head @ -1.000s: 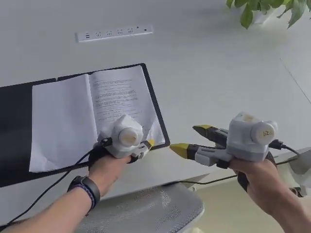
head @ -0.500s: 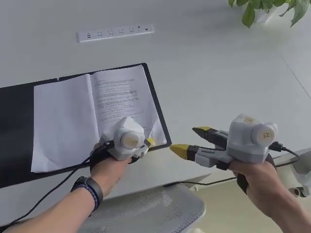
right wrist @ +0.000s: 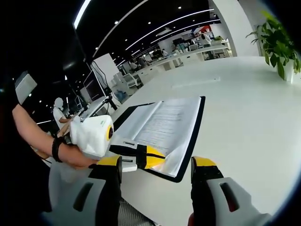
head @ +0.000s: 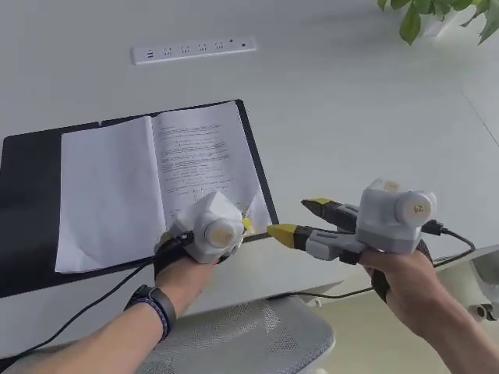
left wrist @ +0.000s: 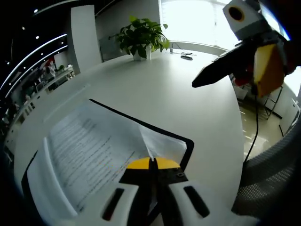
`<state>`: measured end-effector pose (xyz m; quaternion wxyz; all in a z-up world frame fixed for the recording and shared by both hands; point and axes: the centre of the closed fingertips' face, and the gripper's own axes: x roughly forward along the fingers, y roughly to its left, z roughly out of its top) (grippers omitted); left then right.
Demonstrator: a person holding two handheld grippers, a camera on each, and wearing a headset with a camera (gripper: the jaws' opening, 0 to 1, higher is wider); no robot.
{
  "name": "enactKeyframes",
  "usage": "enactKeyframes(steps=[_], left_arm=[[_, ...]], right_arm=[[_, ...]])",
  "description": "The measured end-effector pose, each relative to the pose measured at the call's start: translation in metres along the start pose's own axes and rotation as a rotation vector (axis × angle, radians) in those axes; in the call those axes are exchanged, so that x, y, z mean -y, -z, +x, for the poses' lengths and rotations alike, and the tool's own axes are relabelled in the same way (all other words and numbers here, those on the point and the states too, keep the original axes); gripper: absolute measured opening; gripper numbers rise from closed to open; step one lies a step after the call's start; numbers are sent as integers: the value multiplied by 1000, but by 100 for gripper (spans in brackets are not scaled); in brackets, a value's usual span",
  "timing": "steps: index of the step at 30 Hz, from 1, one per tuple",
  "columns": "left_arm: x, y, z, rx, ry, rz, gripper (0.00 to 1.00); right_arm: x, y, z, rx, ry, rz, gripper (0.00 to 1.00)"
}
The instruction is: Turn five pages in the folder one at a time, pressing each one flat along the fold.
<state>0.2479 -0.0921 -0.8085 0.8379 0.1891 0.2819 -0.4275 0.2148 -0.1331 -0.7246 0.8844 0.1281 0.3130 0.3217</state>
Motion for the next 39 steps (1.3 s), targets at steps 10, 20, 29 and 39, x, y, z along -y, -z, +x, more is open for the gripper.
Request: enactKeyframes(steps=[10,20,29,39], left_arm=[[-5,0,1,3,5,-72,0],[-7,-1,0,23,32,-163,0],[-9,-2,-2,54,53,-287,0],[-10,-1,-8,88,57,-347,0]], right_arm=[[4,-7,3,5,-6,-4,58],[12,-14,23,18,-39,37,55],[16,-16,62,-9,-79,81,50],[9,-6,74,-32,-99,118,49]])
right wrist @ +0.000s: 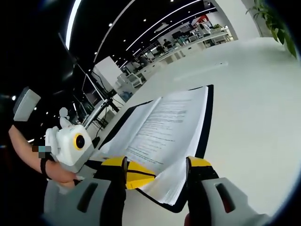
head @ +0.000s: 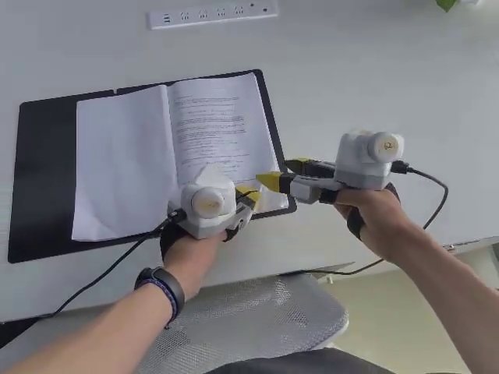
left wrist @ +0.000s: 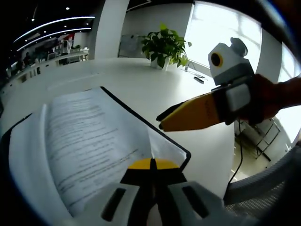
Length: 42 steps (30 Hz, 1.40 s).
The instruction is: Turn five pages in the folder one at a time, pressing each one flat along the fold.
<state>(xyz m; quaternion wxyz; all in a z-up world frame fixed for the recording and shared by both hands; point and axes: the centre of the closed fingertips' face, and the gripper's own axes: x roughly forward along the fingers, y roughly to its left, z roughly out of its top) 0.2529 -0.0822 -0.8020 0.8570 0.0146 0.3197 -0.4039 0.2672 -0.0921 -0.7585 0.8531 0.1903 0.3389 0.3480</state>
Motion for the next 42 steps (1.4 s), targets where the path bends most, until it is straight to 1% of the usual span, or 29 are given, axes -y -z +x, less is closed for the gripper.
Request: enactKeyframes(steps=[4,10,13,15,18,20,22,23,24,25,26,28,30,31,32,34,35,36,37,38,39,40,41,42], left_arm=[[1,-4,1,10,7,-1,0],[3,-11,2,29,14,-2,0],[2,-12,1,34,11,-4,0],[1,-12,0,37,9,-3,0],[0,-11,-1,34,10,-5,0],[-1,-9,-1,21,4,6,0],[-4,-8,-2,17,-22,22,0],[-4,-7,-2,14,-23,11,1],[-5,-5,-1,0,-22,-4,9],[-4,-4,0,-5,-18,-7,15],[-2,-4,1,-4,-8,-3,18],[2,-6,4,2,-2,18,19],[3,-4,7,-4,0,37,21],[1,-2,8,-8,-5,63,20],[-2,-3,8,-6,-26,94,17],[-2,-3,8,-7,-24,94,15],[-3,-3,8,-9,-26,111,14],[-3,-2,8,-11,-32,154,13],[-2,-1,9,-8,-33,173,13],[-1,0,9,-6,-33,176,14],[-1,0,9,-10,-33,213,14],[-1,0,9,-12,-33,215,13],[1,0,10,-14,-18,208,11],[3,1,10,-18,-9,201,7]], right_arm=[[-1,1,3,-5,-6,9,49],[7,3,10,-9,-6,36,48],[8,0,11,-2,-10,47,48],[8,0,13,-3,-16,51,48],[12,1,13,-5,-4,55,48],[15,-2,12,11,3,71,48],[15,-2,11,13,5,71,48],[16,-2,8,14,12,66,48],[17,-3,6,18,15,65,48],[17,-4,2,25,17,68,48],[17,-4,0,27,18,68,49],[16,-4,-8,25,29,47,49],[14,-5,-19,28,41,16,50],[13,-4,-25,26,48,-1,50],[13,-3,-29,24,55,-12,51],[12,-1,-37,18,66,-25,51],[11,0,-41,18,69,-29,51],[10,2,-46,15,75,-37,52],[11,4,-49,14,79,-41,52],[11,5,-52,17,85,-42,53],[11,7,-55,20,89,-39,53],[11,7,-56,22,93,-37,53],[12,8,-56,22,96,-35,53],[13,10,-56,21,98,-34,53]])
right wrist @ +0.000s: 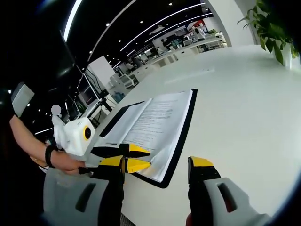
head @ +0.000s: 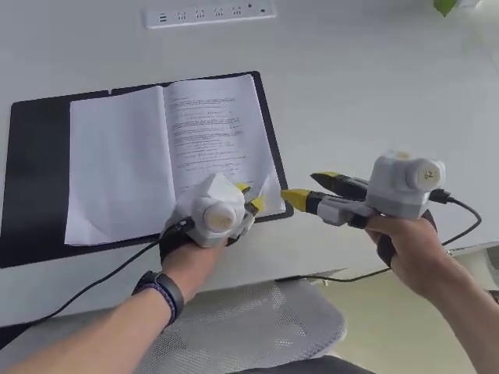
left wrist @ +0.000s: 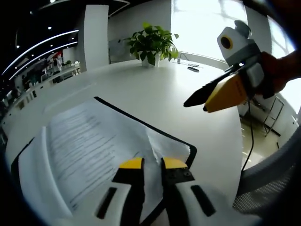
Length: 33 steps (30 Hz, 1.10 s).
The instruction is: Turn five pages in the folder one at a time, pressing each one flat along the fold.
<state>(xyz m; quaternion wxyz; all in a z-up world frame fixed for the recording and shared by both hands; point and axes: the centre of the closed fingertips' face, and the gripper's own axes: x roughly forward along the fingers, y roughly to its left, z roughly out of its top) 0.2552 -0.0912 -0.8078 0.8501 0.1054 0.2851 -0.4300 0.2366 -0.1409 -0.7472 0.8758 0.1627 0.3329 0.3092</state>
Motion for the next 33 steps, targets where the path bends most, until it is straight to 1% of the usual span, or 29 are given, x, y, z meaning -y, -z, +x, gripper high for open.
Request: enactKeyframes(steps=[1,2,3,4,5,6,8,10,13,14,16,17,19,22,26,29,30,33], left_arm=[[1,0,1,-1,-2,7,3],[4,0,1,-3,4,8,1],[2,1,2,-2,-12,31,0],[2,1,1,1,-14,16,0],[1,1,1,3,-19,-12,0],[2,1,1,1,-15,-9,1],[6,0,1,-1,9,-14,6],[9,0,0,-8,27,17,8],[7,-1,1,-8,22,2,10],[4,-1,1,-8,6,17,13],[1,-2,3,-1,-5,20,24],[3,-2,4,-1,2,27,25],[3,-2,4,1,1,63,25],[3,-2,4,2,1,77,25],[4,-2,6,14,-19,96,22],[2,-3,6,28,-42,100,19],[2,-3,7,28,-42,101,18],[1,-3,8,48,-48,105,15]], right_arm=[[1,1,1,-2,2,2,53],[0,1,1,-3,2,3,53],[0,2,3,-6,1,1,53],[0,1,3,-6,0,0,53],[-1,0,5,-4,-3,-2,53],[-2,-1,6,-1,-6,-4,53],[-3,-4,9,2,-10,-2,53],[-4,-6,13,3,-16,-9,53],[-6,-9,15,2,-22,-19,53],[-6,-9,16,3,-23,-20,53],[-6,-11,16,7,-24,-20,53],[-7,-12,16,10,-24,-20,53],[-6,-12,15,13,-23,-18,53],[-4,-11,14,13,-20,-16,53],[-1,-7,14,11,-15,-8,53],[0,-3,18,7,-16,2,53],[0,-3,19,6,-18,3,53],[-2,-4,27,2,-31,1,53]])
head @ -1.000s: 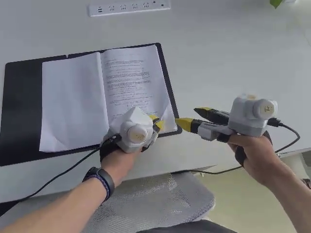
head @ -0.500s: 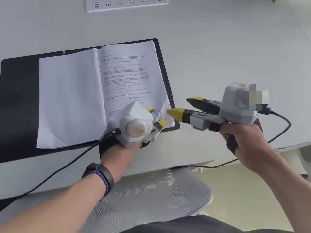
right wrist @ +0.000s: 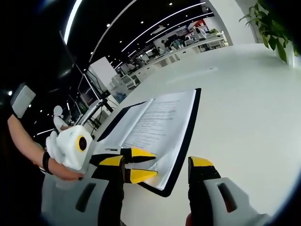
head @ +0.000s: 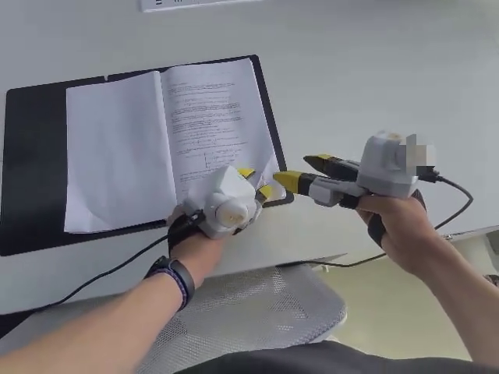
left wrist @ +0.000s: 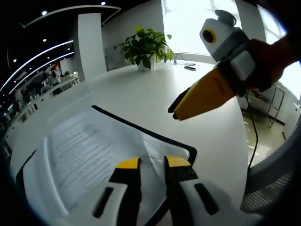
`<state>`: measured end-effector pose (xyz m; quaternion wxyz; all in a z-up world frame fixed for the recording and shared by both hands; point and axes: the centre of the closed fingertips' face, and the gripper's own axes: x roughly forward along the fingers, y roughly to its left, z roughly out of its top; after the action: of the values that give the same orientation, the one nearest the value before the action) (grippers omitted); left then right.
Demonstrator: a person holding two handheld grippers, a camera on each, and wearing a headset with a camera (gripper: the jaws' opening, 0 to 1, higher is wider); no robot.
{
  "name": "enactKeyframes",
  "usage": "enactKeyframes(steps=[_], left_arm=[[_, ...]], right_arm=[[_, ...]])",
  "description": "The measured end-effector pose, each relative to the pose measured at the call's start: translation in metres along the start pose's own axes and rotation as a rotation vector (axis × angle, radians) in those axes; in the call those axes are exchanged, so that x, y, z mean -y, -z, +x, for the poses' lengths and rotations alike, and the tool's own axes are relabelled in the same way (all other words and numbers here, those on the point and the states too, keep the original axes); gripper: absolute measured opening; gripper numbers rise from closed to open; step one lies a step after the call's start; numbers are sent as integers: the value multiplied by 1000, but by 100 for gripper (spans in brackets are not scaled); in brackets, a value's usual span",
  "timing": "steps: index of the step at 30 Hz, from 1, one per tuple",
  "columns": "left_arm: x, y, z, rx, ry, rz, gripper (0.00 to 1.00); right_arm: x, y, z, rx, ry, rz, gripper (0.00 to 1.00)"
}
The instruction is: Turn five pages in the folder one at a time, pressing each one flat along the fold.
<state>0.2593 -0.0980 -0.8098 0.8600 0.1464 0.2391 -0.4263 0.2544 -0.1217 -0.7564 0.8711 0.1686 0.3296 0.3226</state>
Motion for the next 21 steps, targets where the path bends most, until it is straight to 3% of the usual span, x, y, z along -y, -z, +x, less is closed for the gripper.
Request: enactKeyframes(steps=[4,9,11,13,21], left_arm=[[-4,-1,1,8,-22,0,10],[-1,-2,2,10,-15,12,7],[-13,-1,1,4,-66,-4,2],[-8,-3,1,6,-33,18,1],[-8,-3,1,9,-33,5,1]], right_arm=[[0,-4,17,-12,-23,-4,52],[-3,-9,34,-24,-54,-6,52],[-3,-8,43,-35,-67,-3,51],[-1,-5,48,-47,-69,2,51],[-4,-6,48,-42,-73,20,51]])
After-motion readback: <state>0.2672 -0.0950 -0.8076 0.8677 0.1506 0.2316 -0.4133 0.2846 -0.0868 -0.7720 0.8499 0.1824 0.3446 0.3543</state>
